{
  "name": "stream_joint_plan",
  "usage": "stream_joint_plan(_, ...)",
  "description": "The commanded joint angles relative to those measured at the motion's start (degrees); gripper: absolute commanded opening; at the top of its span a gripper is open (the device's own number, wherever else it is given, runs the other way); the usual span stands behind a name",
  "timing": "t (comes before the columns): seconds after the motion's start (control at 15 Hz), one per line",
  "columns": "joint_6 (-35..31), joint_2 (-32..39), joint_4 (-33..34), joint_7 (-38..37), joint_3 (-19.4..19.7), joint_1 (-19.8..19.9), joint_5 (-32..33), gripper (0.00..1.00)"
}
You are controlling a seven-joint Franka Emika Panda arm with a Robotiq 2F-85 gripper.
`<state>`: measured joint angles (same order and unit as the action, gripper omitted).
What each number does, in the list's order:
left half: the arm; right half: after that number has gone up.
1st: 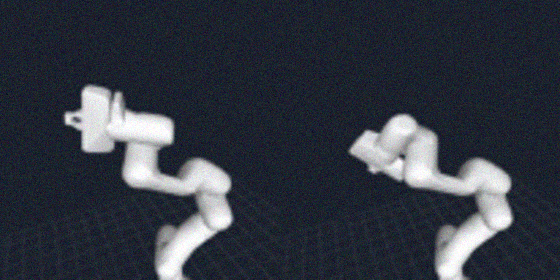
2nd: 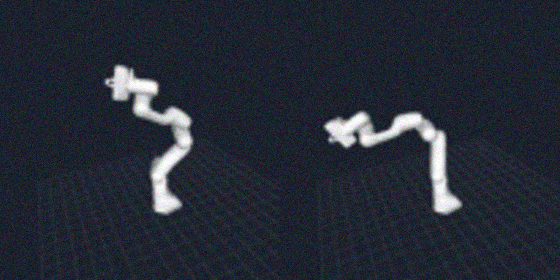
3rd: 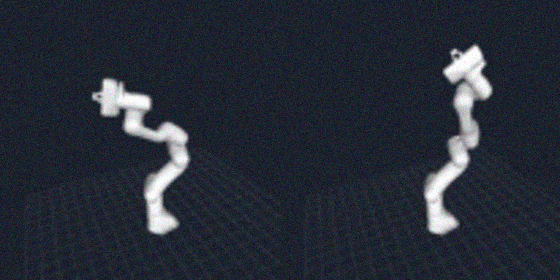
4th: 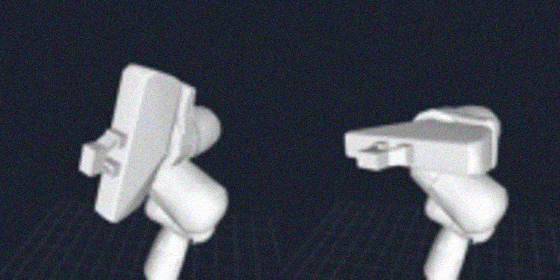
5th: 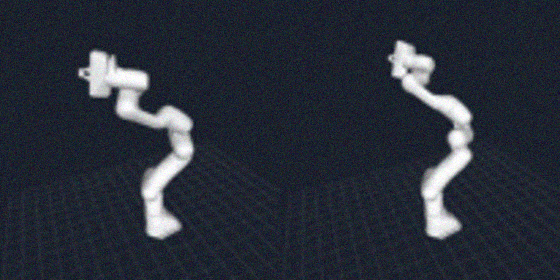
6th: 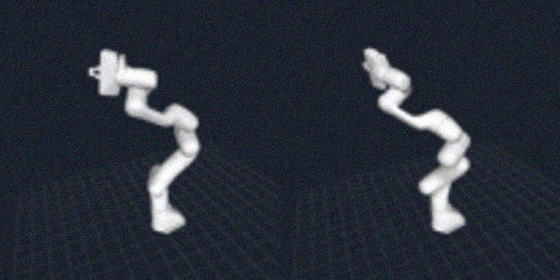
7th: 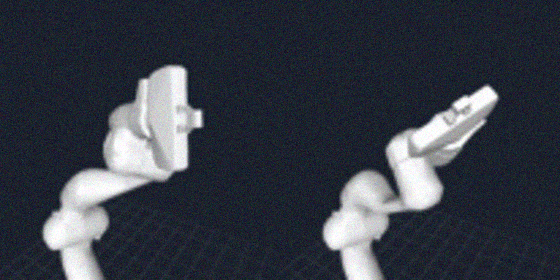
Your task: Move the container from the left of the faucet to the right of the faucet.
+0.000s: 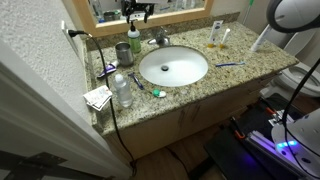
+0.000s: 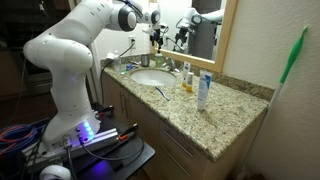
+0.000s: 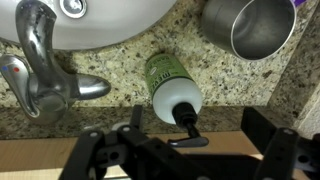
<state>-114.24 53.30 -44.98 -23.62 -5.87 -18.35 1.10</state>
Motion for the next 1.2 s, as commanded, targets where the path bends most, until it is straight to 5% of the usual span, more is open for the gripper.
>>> stream_joint_plan(0.0,-2.59,4.14,6.04,-3.02,1.16,-0.87,0.73,1.0)
stream_joint_plan(1.13,-8.74,9.06,7.6,-1.84,1.03,-1.12,1.15,1.0)
